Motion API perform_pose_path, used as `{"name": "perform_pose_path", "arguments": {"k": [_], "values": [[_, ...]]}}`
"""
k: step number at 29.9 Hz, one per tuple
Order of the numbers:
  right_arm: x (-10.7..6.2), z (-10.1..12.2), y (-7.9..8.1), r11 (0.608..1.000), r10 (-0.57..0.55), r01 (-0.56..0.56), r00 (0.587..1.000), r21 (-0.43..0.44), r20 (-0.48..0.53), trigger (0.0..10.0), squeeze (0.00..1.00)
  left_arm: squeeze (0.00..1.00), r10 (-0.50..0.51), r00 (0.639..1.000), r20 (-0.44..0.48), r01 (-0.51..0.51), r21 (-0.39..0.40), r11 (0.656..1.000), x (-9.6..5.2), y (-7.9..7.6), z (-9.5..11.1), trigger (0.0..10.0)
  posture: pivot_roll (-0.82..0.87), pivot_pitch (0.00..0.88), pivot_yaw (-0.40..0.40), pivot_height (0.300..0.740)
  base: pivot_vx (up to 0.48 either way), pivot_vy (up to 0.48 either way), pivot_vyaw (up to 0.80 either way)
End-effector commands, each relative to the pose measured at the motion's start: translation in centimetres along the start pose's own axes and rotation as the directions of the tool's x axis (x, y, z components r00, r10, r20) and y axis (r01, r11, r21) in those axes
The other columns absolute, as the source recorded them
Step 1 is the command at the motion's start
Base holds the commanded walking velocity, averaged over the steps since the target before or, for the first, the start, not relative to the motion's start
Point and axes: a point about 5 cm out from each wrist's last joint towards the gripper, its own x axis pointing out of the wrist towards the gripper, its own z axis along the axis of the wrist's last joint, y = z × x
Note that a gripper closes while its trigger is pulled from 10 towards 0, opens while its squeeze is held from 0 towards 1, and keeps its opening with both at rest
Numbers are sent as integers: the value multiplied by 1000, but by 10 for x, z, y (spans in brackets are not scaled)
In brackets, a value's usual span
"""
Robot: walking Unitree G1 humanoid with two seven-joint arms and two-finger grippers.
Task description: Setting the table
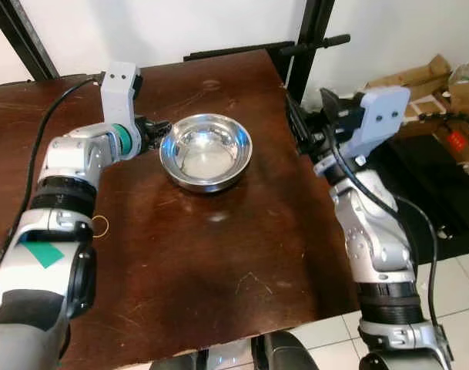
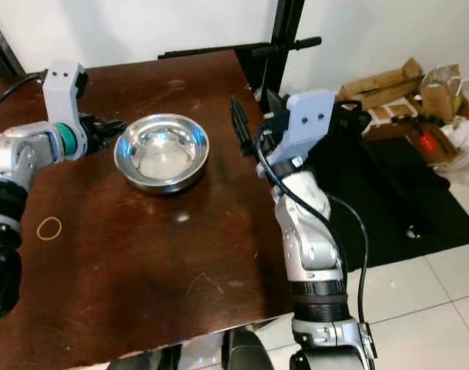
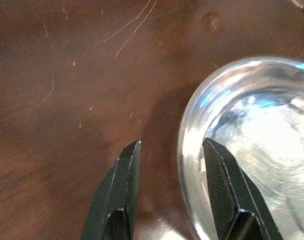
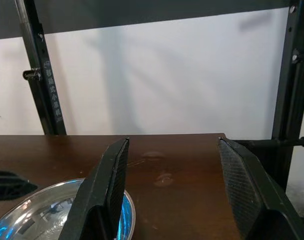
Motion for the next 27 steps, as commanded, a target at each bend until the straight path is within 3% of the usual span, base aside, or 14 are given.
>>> {"name": "perform_pose_path", "arguments": {"k": [1, 18, 19, 21, 22, 27], "values": [[1, 0, 5, 1000, 17, -17, 1000, 16, 1, 10000, 0, 0, 6, 999, -48, -6, -2, 1000, 2, 2, -7, 10000, 9, 112, 116, 740, 0, 0, 0], [0, -4, 9, 999, 17, -17, 1000, 32, -15, 10000, 0, 0, -95, 986, -139, 89, -48, 995, 17, -18, -23, 9765, 5, 115, 127, 740, 0, 0, 0], [0, -4, 8, 999, 16, -15, 1000, 32, -14, 10000, 0, 0, -91, 986, -139, 84, -53, 995, 18, -19, -24, 2431, 1, 107, 127, 740, 0, 0, 0], [0, -4, 8, 999, 15, -14, 1000, 31, -13, 10000, 0, 0, -86, 987, -139, 79, -56, 995, 19, -19, -25, 2431, 1, 107, 127, 740, 0, 0, 0], [0, -4, 7, 999, 13, -12, 1000, 30, -13, 10000, 0, 0, -75, 988, -139, 67, -61, 996, 20, -19, -26, 0, -3, 102, 125, 740, 0, 0, 0], [0, -4, 6, 1000, 10, -10, 1000, 26, -13, 10000, 0, 0, -64, 988, -138, 55, -69, 996, 20, -18, -29, 0, -6, 91, 119, 740, 0, 0, 0]]}}
